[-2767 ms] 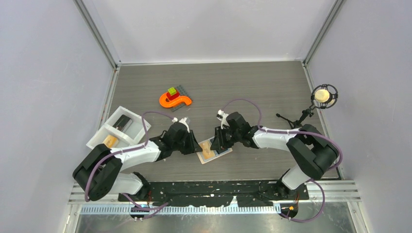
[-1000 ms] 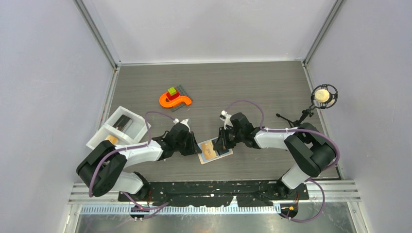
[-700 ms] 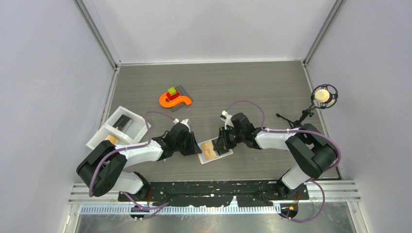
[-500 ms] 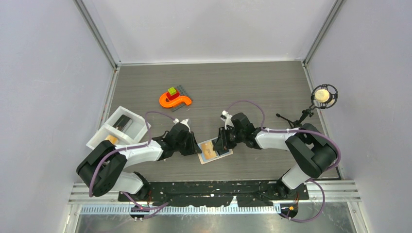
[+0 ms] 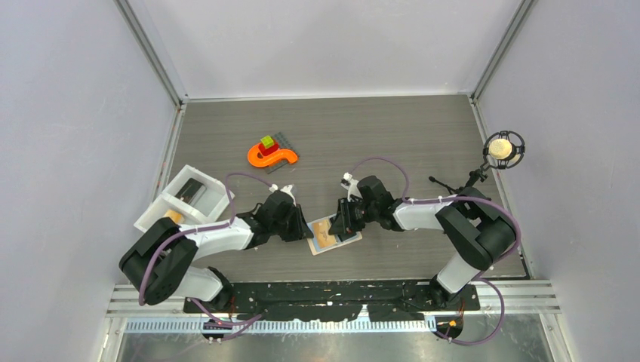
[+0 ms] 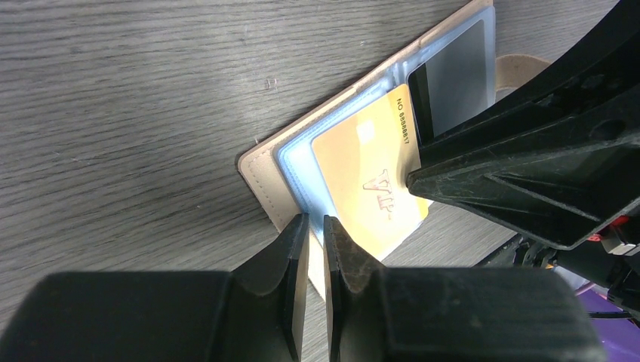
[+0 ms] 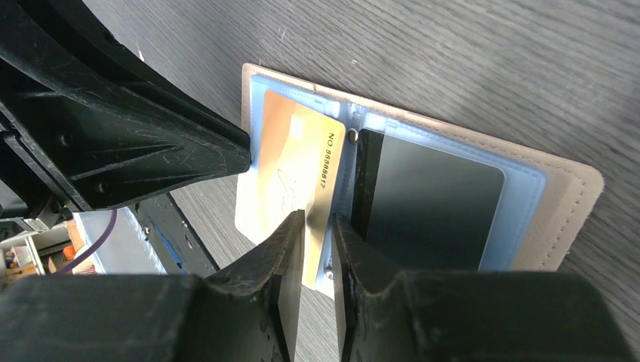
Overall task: Take the credit cards out of the card holder
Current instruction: Remove the credit card from the card holder.
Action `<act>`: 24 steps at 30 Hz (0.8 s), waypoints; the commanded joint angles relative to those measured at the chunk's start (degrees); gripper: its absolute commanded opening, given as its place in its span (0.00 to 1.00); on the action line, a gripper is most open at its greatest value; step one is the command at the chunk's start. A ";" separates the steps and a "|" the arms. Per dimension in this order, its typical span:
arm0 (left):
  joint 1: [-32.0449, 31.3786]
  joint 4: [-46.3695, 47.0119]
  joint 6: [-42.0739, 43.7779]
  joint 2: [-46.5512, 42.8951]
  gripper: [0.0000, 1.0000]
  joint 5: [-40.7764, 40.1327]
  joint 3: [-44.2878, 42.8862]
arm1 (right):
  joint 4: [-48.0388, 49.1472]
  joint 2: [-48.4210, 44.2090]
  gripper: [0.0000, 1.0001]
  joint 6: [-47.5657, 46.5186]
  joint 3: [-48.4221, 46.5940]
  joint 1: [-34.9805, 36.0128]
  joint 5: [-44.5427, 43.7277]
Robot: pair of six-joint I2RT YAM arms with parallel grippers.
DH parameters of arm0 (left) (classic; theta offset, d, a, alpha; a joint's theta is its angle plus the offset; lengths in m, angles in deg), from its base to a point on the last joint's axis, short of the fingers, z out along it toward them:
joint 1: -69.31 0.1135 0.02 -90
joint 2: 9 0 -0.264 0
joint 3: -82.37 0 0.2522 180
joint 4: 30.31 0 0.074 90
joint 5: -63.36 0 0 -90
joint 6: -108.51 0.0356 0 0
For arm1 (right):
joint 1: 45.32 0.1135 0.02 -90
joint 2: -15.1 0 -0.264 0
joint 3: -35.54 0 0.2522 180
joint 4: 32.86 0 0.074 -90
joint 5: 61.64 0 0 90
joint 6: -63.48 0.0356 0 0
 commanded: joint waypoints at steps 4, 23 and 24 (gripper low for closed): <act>-0.37 -1.01 0.74 2.07 0.15 -2.40 -0.22 | 0.61 -0.83 0.07 -0.33 -0.53 -0.35 -1.14; -0.75 -4.65 2.94 2.12 0.16 -2.13 -2.45 | -10.29 -13.66 0.05 -6.25 -0.64 -5.84 -0.41; -0.76 -4.76 3.01 1.87 0.16 -2.08 -2.47 | -10.54 -13.98 0.05 -6.46 -0.67 -5.94 -0.35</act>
